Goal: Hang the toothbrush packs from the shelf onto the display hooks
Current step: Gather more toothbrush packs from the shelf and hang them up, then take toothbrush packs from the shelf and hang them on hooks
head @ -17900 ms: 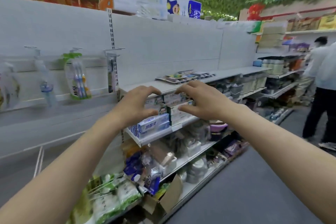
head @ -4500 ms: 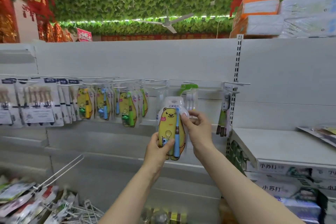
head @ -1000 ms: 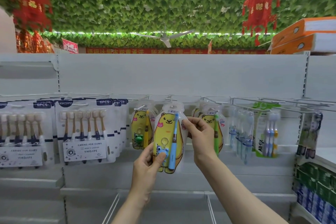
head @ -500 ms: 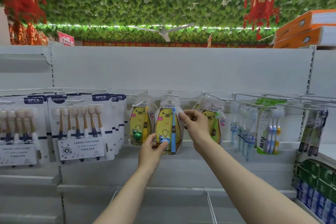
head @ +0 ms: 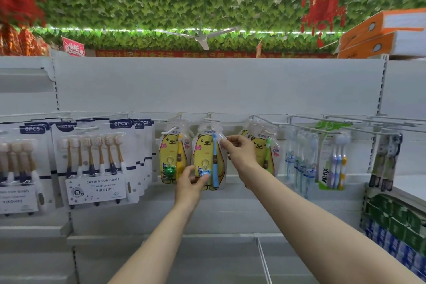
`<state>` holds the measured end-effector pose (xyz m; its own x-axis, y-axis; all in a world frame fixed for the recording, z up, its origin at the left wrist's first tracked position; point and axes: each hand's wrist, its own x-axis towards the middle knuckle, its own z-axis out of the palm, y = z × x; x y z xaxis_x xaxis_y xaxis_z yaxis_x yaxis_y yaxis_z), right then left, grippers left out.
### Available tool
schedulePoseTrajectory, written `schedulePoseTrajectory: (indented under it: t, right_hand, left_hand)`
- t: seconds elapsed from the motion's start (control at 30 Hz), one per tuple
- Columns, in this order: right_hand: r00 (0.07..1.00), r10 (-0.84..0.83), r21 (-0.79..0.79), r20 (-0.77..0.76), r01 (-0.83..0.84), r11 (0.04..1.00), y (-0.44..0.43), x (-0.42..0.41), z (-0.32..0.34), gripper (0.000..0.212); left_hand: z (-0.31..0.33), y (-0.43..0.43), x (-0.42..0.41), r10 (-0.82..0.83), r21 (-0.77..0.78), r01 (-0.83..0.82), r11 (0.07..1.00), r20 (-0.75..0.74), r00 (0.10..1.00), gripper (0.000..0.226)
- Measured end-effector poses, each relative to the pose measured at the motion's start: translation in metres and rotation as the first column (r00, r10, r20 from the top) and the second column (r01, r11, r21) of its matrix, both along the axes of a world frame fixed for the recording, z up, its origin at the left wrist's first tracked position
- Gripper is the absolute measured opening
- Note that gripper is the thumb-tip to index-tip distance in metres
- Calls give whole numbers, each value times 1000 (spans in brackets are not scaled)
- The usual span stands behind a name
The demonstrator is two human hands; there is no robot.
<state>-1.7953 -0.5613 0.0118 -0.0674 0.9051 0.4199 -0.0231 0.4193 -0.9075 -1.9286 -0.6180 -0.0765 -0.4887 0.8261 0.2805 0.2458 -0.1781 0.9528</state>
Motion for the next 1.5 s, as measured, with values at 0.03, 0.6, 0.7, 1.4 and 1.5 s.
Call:
schedulePoseTrajectory:
  t: [0.03,0.6,0.7,1.4,1.5]
  right_hand:
    - [1000,0,-6,12,0,1000,-3,1,1,12]
    - [479,-279,304,832,27,952,-149,136,21,45]
    - [290,-368,391,883,-25,920,-184,179,17,43]
    - [-9,-507,496,862,221,840,-253,604,-6,52]
    - [-38,-499,491,866,252,834,-241,679,-1,53]
  left_hand:
    - [1,-1,1,7,-10,-7,1000,-9,1000,44]
    - [52,-136,67,11,-88,-89,992,-647,762,67]
    - [56,-160,101,-124,-167,-17,986,-792,598,67]
    - [63,-130,528,-358,-171,546,820,-898,256,65]
    - [69,-108,605,-381,-154,594,789,-882,277,64]
